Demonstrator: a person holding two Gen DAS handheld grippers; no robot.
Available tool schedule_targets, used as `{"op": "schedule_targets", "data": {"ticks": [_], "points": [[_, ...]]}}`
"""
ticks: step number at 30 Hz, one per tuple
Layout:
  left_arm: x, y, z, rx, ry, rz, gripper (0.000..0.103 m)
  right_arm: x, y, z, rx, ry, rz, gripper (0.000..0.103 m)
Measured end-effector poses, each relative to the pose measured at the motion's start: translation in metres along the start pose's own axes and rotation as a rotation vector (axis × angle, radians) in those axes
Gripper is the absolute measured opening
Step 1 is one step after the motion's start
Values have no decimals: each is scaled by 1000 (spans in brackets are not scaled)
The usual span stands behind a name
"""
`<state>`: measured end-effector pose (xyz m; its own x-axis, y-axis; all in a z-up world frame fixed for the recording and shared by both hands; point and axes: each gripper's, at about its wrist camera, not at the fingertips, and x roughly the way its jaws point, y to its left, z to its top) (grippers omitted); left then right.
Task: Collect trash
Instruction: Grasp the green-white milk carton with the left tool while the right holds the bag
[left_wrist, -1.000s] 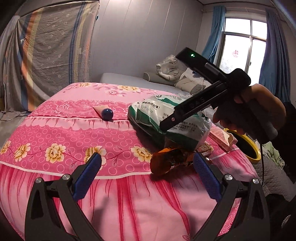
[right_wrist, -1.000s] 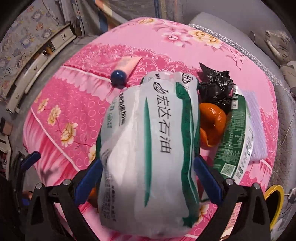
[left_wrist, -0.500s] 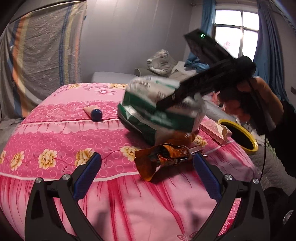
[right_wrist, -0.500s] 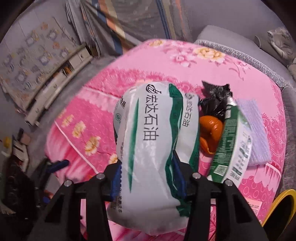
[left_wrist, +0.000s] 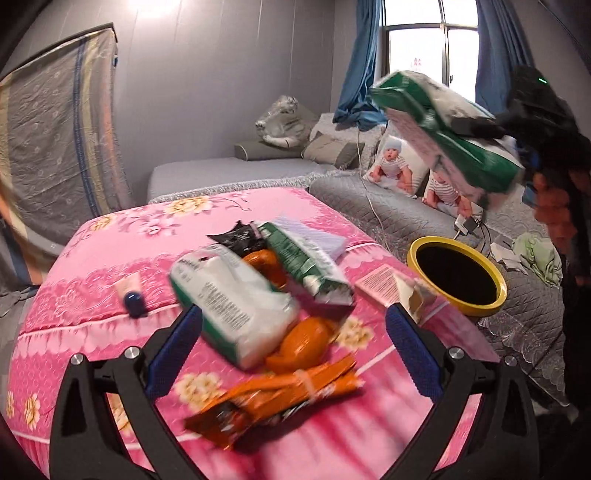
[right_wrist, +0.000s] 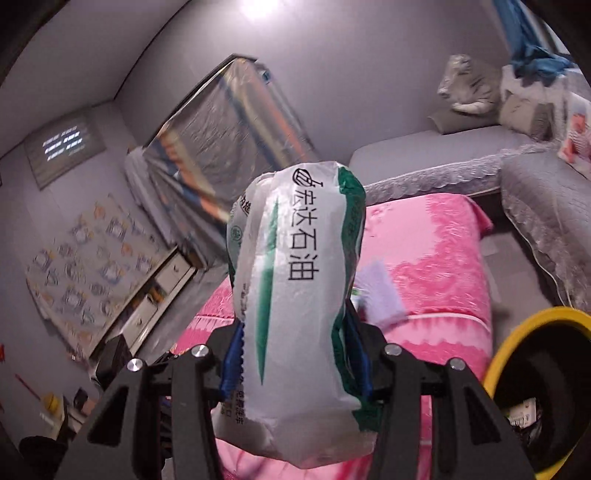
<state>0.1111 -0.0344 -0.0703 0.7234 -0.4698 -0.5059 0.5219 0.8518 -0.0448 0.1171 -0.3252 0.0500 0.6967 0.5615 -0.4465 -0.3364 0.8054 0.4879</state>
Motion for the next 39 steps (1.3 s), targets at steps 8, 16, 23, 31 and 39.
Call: {"op": "schedule_targets", "data": {"ticks": [8, 16, 23, 31, 39], "points": [[98, -30, 60, -95, 209, -4, 94, -33, -51, -39, 103, -35, 11, 46], [157, -30, 64, -124, 360, 27, 83, -65, -84, -58, 142, -79, 26, 46], [193, -15, 53, -158, 450, 66, 57, -73, -97, -70, 172, -95, 34, 47], [197, -6, 46, -192, 448, 59, 66, -73, -93, -70, 179, -98, 26, 47], [205, -7, 41, -178, 437, 33, 58, -63, -77, -65, 150, -80, 25, 47]]}}
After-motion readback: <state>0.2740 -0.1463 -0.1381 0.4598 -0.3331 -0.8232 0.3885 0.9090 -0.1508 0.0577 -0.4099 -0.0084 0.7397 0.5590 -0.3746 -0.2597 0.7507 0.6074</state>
